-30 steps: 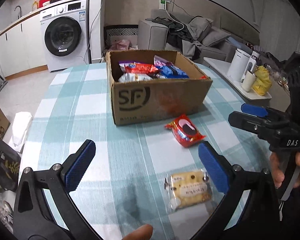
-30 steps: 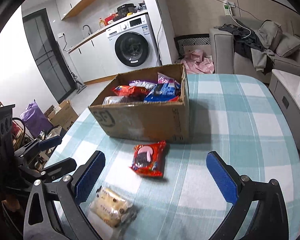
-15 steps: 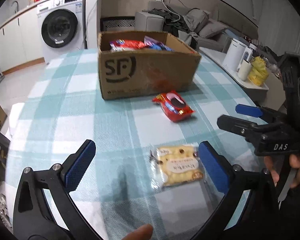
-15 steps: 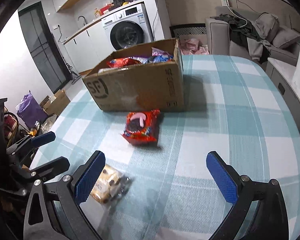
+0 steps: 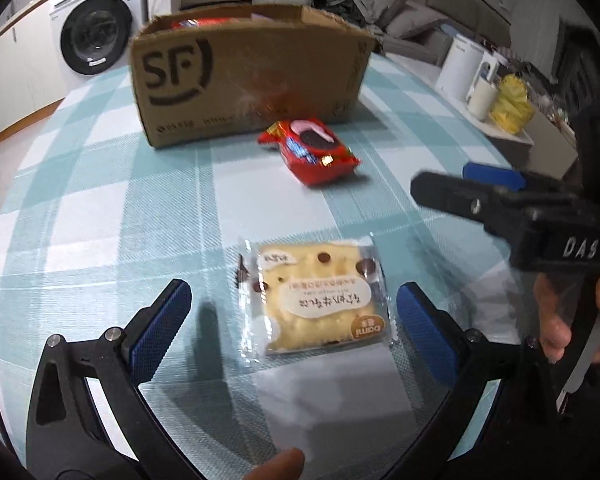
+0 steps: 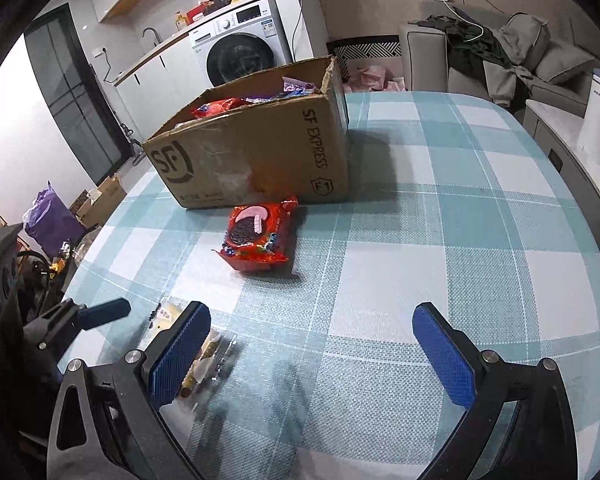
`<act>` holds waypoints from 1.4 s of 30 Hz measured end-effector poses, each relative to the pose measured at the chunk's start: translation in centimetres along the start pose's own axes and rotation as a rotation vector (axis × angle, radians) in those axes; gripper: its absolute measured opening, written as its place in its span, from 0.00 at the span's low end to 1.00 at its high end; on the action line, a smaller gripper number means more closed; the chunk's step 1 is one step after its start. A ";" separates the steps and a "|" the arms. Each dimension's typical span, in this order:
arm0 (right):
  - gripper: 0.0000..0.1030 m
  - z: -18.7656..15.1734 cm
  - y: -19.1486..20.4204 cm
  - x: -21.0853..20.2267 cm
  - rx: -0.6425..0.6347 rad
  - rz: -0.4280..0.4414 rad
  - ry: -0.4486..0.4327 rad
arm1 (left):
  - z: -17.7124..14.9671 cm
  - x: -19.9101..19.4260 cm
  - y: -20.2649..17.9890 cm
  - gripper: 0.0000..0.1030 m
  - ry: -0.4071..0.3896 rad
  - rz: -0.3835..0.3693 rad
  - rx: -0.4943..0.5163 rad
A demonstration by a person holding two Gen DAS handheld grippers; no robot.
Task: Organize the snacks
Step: 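Withdraw both grippers from the box toward the remaining packs, then grasp the cream cracker pack with the left gripper while the right grasps the red Oreo pack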
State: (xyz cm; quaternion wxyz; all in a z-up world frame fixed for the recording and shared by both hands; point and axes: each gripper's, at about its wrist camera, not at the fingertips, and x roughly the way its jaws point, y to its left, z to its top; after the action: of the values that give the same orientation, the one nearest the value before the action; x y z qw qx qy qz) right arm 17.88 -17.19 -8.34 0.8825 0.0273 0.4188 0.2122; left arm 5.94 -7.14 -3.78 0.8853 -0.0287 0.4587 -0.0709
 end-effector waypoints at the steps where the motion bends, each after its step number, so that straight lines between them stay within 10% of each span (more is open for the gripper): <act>1: 1.00 0.0 -0.1 0.1 0.002 0.001 0.000 | -0.1 0.2 -0.1 0.99 0.004 0.010 0.004; 29: 0.99 3.1 3.4 6.4 -0.060 0.048 0.078 | 1.9 2.1 6.5 0.99 0.016 0.080 -0.058; 42: 0.78 4.7 4.8 8.8 -0.100 0.019 0.075 | 3.7 3.5 9.1 0.99 0.012 0.120 -0.089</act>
State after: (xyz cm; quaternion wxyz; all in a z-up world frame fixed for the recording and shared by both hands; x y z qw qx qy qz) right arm 24.68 -8.71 -10.59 0.8644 -0.0209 0.4403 0.2419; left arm 11.89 1.24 -5.52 0.8830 -0.0401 0.4676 0.0028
